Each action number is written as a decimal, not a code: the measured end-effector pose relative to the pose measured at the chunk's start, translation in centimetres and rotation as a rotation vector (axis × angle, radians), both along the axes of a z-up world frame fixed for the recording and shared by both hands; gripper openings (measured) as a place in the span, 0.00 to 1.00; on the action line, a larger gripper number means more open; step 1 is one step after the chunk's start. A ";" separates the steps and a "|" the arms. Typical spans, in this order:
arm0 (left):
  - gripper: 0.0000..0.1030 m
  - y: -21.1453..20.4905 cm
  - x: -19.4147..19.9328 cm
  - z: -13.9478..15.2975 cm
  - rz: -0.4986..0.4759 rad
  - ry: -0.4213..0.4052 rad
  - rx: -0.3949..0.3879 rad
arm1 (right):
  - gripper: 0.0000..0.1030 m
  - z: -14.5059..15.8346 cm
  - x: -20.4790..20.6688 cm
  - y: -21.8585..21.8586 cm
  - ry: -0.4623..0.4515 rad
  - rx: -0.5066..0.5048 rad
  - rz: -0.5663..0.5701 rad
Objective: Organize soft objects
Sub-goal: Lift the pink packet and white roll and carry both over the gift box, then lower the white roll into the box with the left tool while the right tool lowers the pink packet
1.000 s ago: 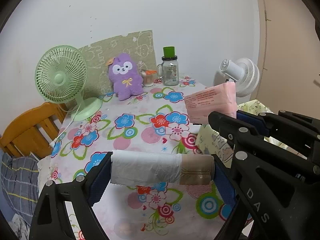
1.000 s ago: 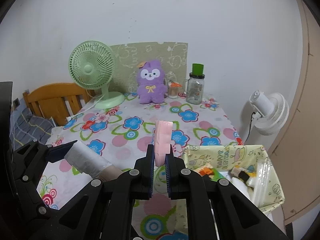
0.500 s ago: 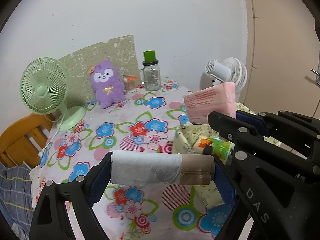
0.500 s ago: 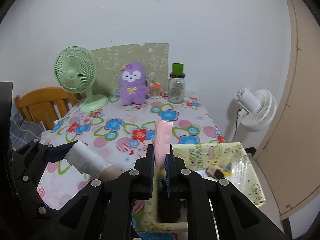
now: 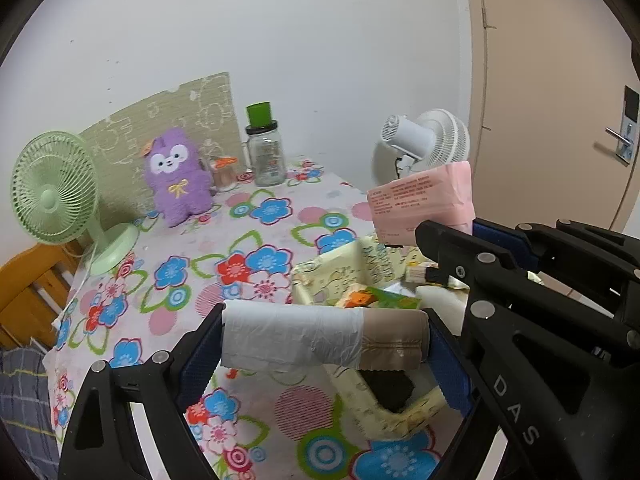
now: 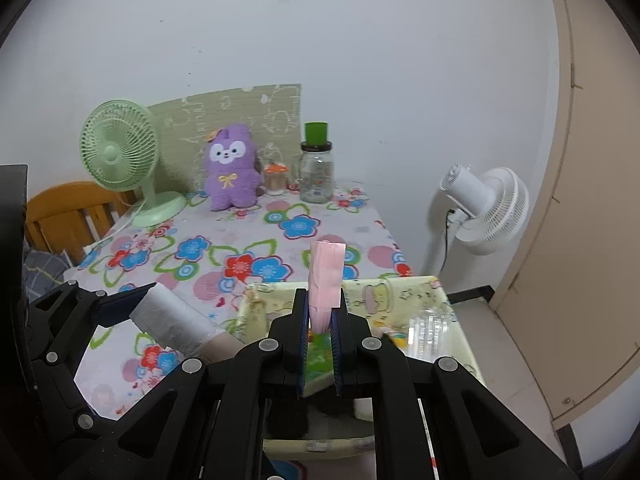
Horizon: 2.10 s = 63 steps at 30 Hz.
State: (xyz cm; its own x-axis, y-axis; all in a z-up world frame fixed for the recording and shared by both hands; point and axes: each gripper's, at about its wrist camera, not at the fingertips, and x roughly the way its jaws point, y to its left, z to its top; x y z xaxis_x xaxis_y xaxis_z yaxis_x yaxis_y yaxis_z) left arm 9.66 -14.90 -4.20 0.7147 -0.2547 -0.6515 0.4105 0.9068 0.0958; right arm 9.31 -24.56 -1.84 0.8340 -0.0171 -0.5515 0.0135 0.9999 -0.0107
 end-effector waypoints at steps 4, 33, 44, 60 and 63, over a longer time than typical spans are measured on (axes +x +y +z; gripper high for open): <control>0.90 -1.6 0.2 -0.2 -0.027 0.005 0.001 | 0.11 -0.3 -0.1 -1.5 0.002 0.006 -0.022; 1.00 -8.6 1.9 -3.9 -0.134 0.061 0.075 | 0.61 -4.4 1.2 -7.5 0.116 0.117 -0.060; 1.00 -8.5 2.3 -4.0 -0.124 0.099 0.064 | 0.82 -3.8 1.0 -7.6 0.080 0.081 -0.084; 1.00 -6.1 1.4 -2.7 -0.078 0.066 0.052 | 0.96 -2.9 0.4 -5.6 0.056 0.060 -0.109; 1.00 -5.3 1.3 -2.5 -0.063 0.060 0.048 | 0.97 -2.7 0.4 -4.8 0.059 0.057 -0.106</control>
